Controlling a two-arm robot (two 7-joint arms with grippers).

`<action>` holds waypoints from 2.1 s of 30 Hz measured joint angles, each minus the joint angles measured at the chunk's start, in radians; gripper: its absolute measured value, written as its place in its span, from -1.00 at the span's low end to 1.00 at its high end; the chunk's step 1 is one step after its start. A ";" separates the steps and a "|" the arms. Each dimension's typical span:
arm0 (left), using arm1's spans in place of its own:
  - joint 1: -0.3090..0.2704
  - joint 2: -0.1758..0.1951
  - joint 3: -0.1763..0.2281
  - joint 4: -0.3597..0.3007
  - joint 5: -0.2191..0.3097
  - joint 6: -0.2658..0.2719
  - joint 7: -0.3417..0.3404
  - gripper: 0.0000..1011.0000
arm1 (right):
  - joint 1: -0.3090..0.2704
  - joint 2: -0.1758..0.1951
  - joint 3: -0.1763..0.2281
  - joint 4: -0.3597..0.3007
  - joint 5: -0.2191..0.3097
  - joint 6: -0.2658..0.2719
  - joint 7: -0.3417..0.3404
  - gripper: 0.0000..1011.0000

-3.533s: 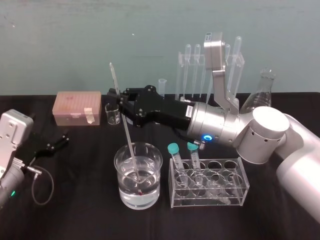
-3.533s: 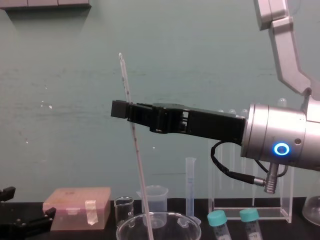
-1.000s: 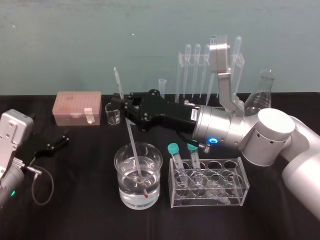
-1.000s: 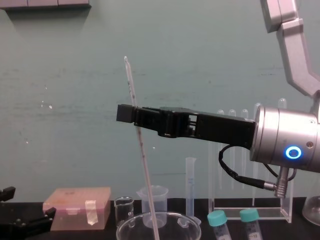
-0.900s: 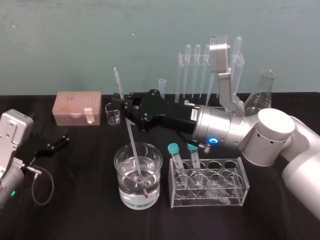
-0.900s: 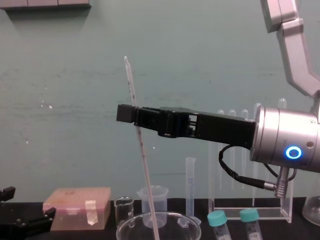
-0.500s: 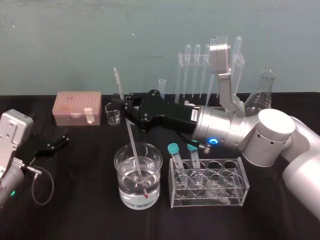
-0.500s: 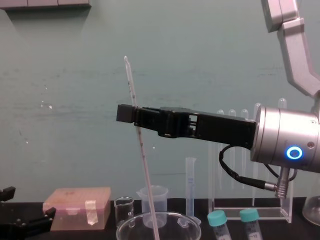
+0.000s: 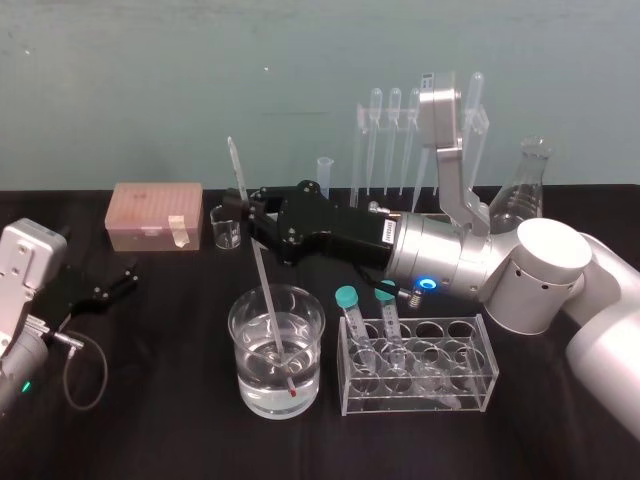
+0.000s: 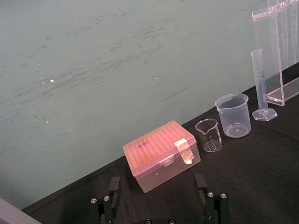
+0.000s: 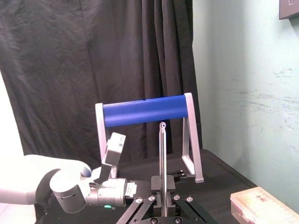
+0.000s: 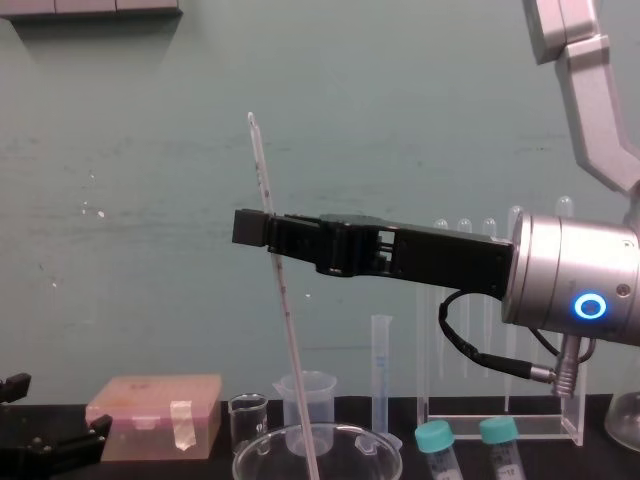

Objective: Hold the thermometer with one hand and immerse one end into the beaker, then reinsert it into the test tube rack.

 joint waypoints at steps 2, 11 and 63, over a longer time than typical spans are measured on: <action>0.000 0.000 0.000 0.000 0.000 0.000 0.000 0.99 | 0.000 0.000 0.000 -0.001 0.000 0.000 -0.001 -0.89; 0.000 0.000 0.000 0.000 0.000 0.000 0.000 0.99 | 0.000 -0.001 -0.002 -0.003 -0.002 0.002 -0.003 -0.89; 0.000 0.000 0.000 0.000 0.000 0.000 0.000 0.99 | 0.011 -0.008 -0.009 0.017 -0.003 0.002 0.010 -0.89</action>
